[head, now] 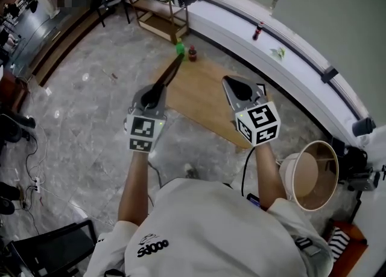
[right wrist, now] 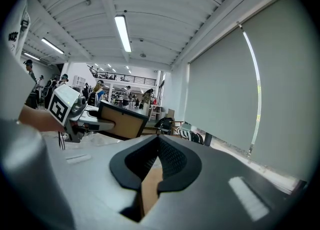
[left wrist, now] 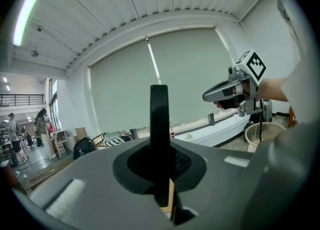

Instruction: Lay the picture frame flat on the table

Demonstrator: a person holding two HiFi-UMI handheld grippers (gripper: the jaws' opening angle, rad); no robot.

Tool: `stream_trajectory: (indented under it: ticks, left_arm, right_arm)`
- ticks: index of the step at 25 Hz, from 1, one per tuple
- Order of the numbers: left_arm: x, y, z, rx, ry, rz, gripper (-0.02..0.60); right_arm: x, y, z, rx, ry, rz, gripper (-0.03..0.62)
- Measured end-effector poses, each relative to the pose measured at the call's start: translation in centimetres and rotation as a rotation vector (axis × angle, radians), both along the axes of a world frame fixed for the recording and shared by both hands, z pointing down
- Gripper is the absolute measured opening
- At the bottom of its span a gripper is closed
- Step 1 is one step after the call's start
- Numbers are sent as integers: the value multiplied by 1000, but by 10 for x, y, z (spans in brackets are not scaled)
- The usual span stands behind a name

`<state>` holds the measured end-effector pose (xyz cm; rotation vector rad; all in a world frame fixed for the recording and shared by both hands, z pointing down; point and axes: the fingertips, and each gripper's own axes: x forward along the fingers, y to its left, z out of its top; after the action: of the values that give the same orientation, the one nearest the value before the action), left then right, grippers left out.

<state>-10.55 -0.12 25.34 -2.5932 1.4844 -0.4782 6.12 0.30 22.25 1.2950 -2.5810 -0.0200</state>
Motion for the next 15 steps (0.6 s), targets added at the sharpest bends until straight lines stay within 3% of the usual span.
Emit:
stream_trajectory:
  ticks: [15]
  left_arm:
    - [-14, -79, 51, -84, 0, 41, 18]
  right_arm:
    - [-13, -69, 36, -36, 7, 56, 3]
